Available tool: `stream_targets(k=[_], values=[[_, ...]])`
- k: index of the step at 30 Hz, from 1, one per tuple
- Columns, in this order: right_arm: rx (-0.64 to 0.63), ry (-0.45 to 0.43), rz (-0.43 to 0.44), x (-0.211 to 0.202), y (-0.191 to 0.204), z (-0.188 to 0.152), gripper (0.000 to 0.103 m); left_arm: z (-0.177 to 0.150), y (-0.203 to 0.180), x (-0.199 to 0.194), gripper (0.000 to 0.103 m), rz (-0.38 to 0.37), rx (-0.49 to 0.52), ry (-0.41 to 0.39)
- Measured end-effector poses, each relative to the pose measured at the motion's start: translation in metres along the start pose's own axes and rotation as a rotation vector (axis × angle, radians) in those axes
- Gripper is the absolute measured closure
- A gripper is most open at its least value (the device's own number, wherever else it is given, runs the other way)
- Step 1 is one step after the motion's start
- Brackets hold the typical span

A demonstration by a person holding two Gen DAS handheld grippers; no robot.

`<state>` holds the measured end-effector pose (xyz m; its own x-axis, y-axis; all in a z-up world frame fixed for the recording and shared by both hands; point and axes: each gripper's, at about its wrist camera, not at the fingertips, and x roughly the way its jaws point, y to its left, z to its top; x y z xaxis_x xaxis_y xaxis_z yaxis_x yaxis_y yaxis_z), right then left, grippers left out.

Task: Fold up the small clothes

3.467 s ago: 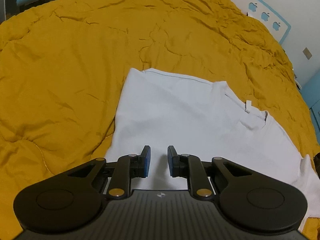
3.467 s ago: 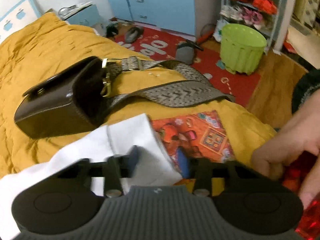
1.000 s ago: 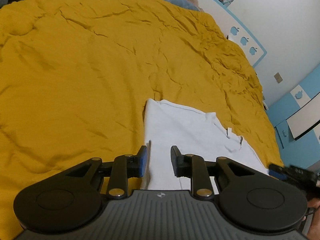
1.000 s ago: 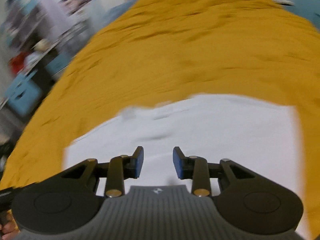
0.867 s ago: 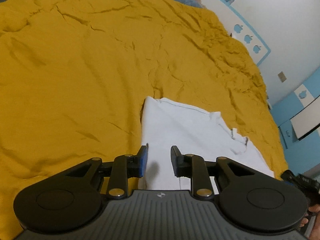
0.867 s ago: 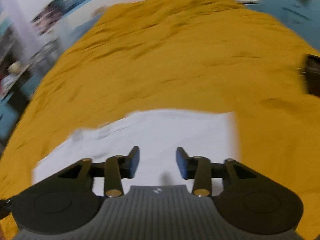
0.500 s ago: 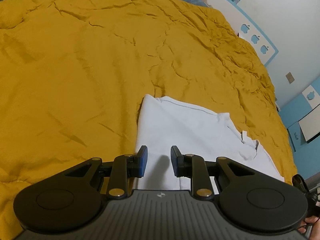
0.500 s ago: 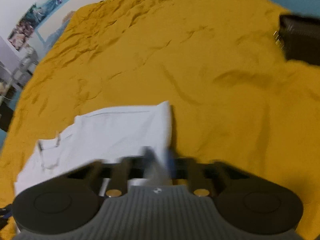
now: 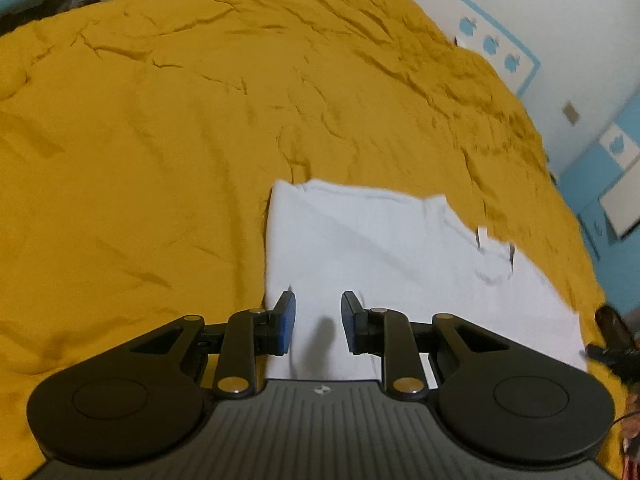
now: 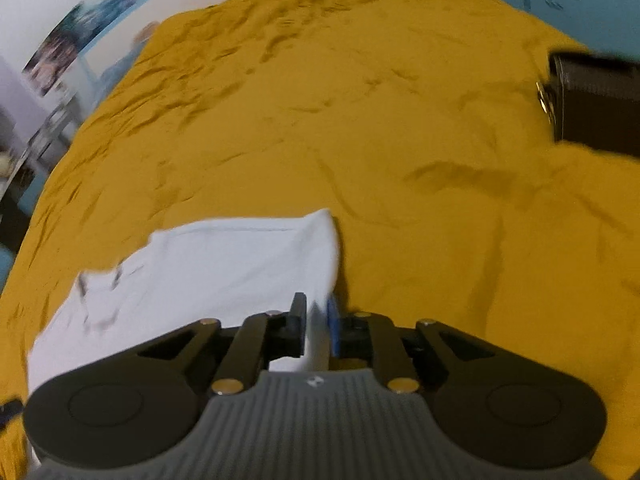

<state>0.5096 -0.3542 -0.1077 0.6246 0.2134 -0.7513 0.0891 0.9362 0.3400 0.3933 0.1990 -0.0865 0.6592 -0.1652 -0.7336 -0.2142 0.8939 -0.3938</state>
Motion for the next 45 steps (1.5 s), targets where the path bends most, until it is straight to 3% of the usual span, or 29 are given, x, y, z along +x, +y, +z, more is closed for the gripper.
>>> stream_targets(k=[8,15,16,18,25,26,30,34,37,41,45], values=[[-0.228,0.064,0.048,-0.085,0.016,-0.064,0.069,-0.028,0.002,-0.030,0.072,-0.050,0.035,0.079],[-0.459,0.064,-0.082,-0.085,0.027,-0.126,0.066,-0.053,-0.009,-0.037,0.072,0.018,0.160,0.120],[-0.462,0.060,-0.114,-0.082,0.027,-0.129,0.068,-0.058,-0.009,-0.038,0.072,0.030,0.180,0.130],[-0.438,0.056,-0.141,-0.077,0.023,-0.127,0.085,-0.065,-0.010,-0.040,0.071,0.053,0.225,0.137],[-0.403,0.058,-0.144,-0.076,0.014,-0.128,0.085,-0.076,-0.017,-0.030,0.071,0.107,0.270,0.115],[-0.394,0.054,-0.145,-0.077,0.014,-0.129,0.086,-0.077,-0.018,-0.030,0.074,0.115,0.272,0.102],[-0.388,0.044,-0.146,-0.078,0.017,-0.130,0.102,-0.081,-0.013,-0.031,0.103,0.128,0.234,0.056],[-0.360,-0.010,-0.167,-0.093,0.014,-0.122,0.103,-0.072,-0.006,-0.047,0.103,0.214,0.213,-0.021],[-0.320,0.002,-0.165,-0.095,0.009,-0.120,0.103,-0.066,0.009,-0.039,0.103,0.286,0.217,0.036],[-0.279,0.078,-0.195,-0.071,0.000,-0.129,0.103,-0.072,0.018,-0.042,0.103,0.251,0.203,0.047],[-0.251,0.093,-0.203,-0.079,0.001,-0.125,0.102,-0.071,0.013,-0.055,0.103,0.218,0.217,0.053]])
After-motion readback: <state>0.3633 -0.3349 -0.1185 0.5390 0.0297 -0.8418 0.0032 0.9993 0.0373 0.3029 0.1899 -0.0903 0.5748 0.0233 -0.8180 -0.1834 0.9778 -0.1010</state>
